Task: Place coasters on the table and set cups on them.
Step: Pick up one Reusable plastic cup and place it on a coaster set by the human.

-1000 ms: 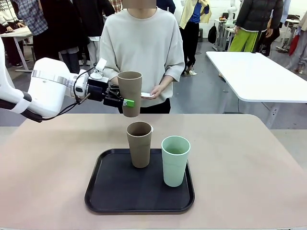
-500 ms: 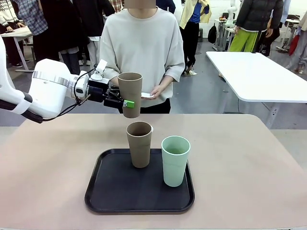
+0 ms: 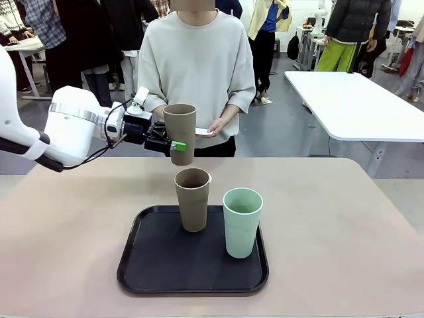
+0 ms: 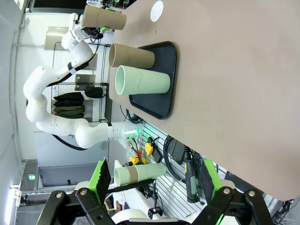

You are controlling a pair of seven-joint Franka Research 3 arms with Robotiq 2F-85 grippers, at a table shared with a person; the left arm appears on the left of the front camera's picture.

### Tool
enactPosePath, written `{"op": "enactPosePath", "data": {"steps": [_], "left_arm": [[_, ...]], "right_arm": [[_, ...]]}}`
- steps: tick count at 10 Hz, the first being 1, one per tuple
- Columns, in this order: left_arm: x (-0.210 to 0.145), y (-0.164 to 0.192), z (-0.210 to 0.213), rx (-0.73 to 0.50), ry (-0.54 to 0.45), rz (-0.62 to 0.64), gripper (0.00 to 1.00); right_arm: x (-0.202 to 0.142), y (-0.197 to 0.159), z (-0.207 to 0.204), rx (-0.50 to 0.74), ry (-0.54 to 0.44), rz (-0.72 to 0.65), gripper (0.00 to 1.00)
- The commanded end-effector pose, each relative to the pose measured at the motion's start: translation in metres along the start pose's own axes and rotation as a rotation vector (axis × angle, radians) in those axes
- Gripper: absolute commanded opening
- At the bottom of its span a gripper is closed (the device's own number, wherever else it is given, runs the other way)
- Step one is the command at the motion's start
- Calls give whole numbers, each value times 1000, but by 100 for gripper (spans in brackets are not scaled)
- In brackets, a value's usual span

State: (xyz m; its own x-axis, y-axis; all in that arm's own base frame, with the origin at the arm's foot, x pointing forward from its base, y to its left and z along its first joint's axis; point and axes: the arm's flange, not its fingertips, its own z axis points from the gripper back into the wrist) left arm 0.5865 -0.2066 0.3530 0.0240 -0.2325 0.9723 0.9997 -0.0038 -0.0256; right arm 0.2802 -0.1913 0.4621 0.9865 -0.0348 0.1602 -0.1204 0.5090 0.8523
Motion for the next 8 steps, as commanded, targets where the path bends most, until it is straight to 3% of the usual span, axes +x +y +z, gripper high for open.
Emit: {"op": "enactPosePath", "data": {"steps": [1, 8], "left_arm": [[-16, 26, -9, -43, -28, -50, 84], [-67, 48, -37, -19, -4, -57, 84]], "right_arm": [[1, 0, 1, 7, -9, 2, 100], [1, 0, 1, 7, -9, 2, 100]]}}
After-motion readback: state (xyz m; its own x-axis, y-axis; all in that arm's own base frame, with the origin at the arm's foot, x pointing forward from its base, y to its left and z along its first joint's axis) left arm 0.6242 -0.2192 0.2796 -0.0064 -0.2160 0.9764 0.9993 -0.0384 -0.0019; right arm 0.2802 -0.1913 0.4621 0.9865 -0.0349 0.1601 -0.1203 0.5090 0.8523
